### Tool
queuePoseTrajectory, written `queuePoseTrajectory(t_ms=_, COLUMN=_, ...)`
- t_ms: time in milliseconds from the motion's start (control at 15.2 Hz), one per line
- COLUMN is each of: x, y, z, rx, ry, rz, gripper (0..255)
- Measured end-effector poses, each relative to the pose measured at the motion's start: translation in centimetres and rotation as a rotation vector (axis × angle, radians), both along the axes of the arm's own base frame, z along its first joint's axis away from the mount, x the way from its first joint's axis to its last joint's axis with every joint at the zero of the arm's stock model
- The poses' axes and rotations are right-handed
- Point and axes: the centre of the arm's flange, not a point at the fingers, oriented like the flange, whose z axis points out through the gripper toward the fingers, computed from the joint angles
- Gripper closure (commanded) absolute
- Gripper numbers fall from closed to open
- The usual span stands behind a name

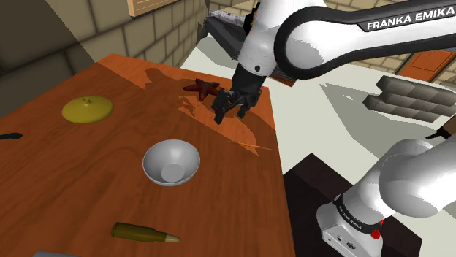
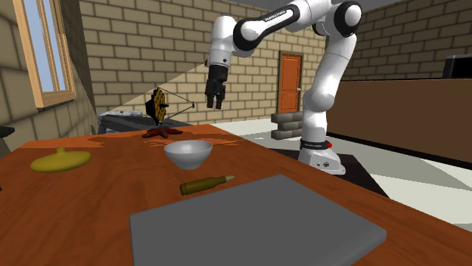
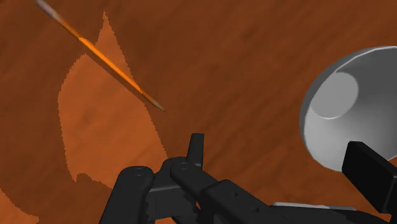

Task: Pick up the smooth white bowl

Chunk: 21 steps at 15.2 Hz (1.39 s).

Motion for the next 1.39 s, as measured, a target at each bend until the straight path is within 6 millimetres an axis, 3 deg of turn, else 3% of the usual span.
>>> queuePoseTrajectory(t_ms=594, x=3.5, y=7.8, z=-6.7, rx=0.035, ry=0.015, rz=0.008, gripper=0)
queuePoseTrajectory(t_ms=1056, x=3.4, y=8.2, z=-10.1, rx=0.037, ry=0.016, rz=0.008, gripper=0)
queuePoseTrajectory(t_ms=1122, x=3.4, y=8.1, z=-10.3, rx=0.037, ry=0.016, rz=0.008, gripper=255)
queuePoseTrajectory(t_ms=1386, x=3.5, y=8.1, z=-10.4, rx=0.037, ry=0.015, rz=0.008, gripper=255)
